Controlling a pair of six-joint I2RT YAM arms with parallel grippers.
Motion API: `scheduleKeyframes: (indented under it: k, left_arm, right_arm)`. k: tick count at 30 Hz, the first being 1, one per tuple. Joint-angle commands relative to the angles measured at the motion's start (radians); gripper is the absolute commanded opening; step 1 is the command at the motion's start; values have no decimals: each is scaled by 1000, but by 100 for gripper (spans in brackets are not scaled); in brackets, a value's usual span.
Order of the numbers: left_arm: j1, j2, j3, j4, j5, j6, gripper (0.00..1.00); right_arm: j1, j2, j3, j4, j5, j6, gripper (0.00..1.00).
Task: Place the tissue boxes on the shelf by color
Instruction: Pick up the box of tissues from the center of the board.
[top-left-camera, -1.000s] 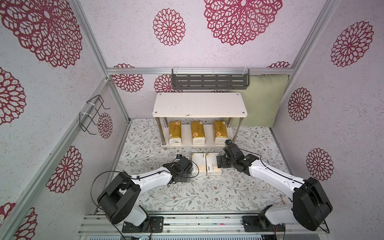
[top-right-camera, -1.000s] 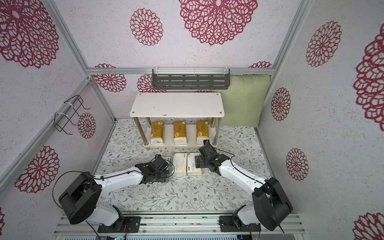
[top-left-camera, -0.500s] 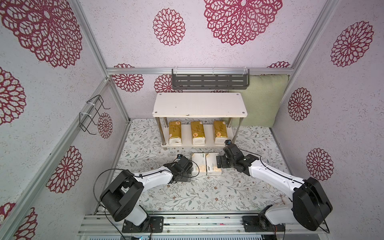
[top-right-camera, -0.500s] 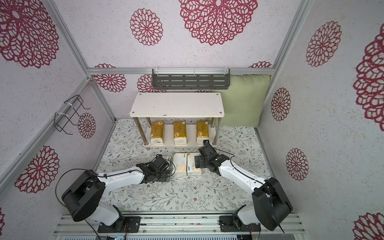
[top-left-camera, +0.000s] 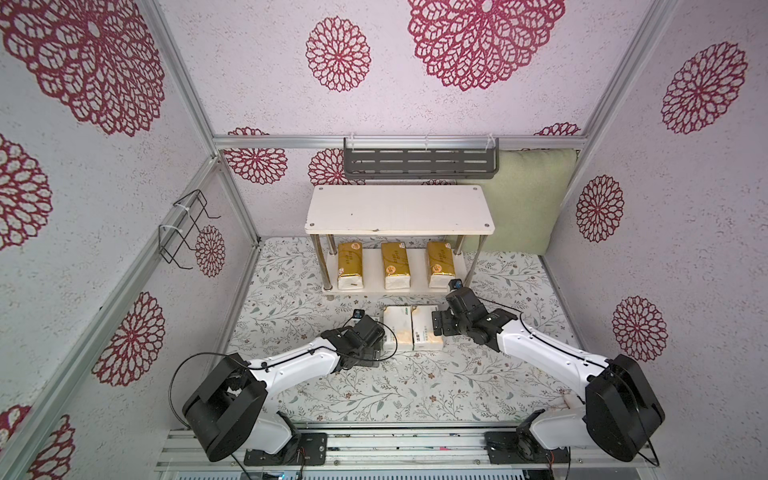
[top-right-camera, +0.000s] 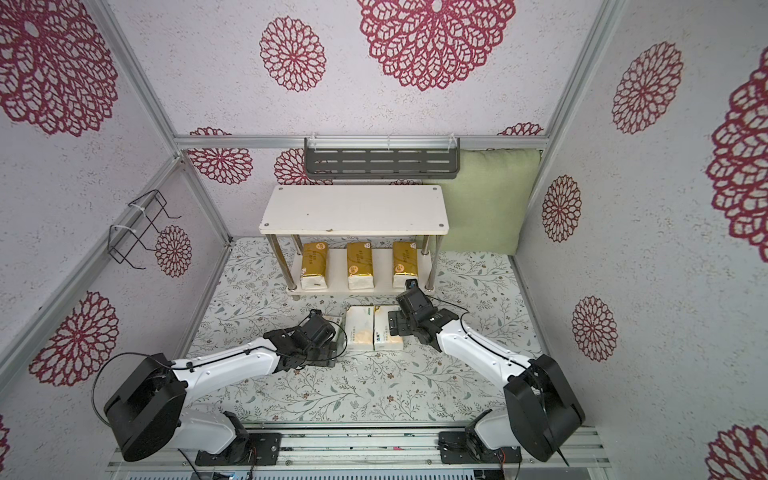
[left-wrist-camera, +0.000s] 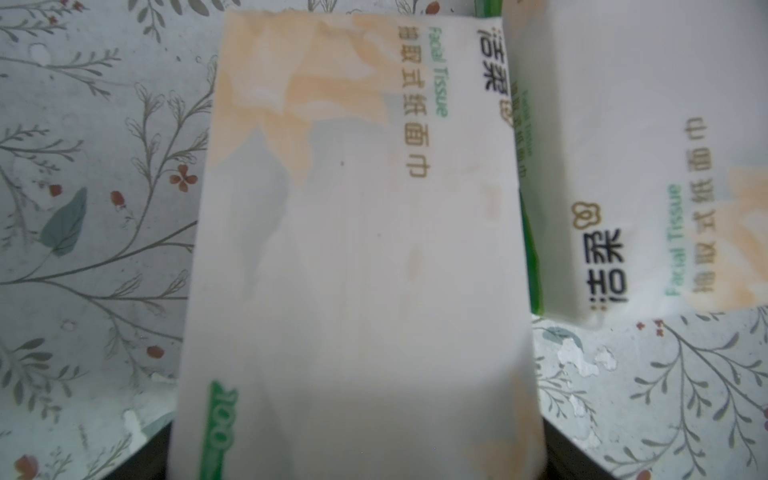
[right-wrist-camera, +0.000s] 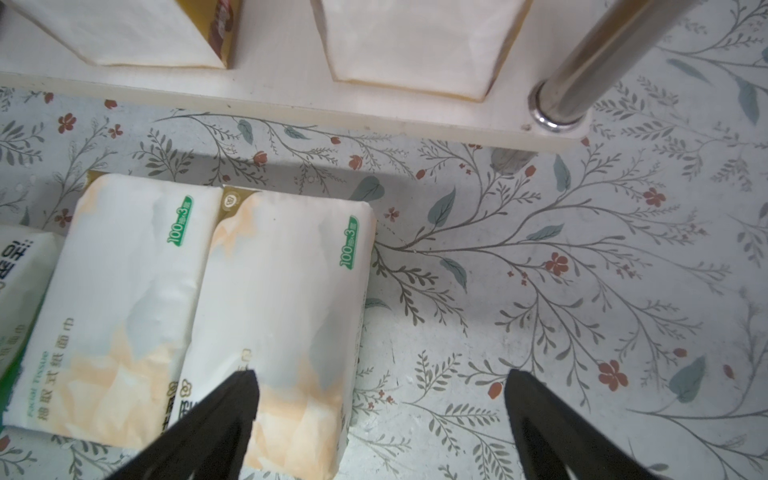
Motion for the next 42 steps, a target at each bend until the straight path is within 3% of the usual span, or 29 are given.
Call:
scheduleKeyframes:
  k: [1,15,21,42]
  left_arm:
    - [-13,-39,15,-35,-25,-11,93]
    - [-45,-270,23,-203,-15,-57,91]
    - [-65,-343,98,-269,-19,-50,91]
    - [-135,-390,341,-361,-2,101,91]
  right_arm:
    - [7,8,10,8,-3,-3,99]
    - [6,9,14,8,8,-7,99]
    - [5,14,31,0,14,-13,99]
    - [-34,48,36,4,61,-35,99]
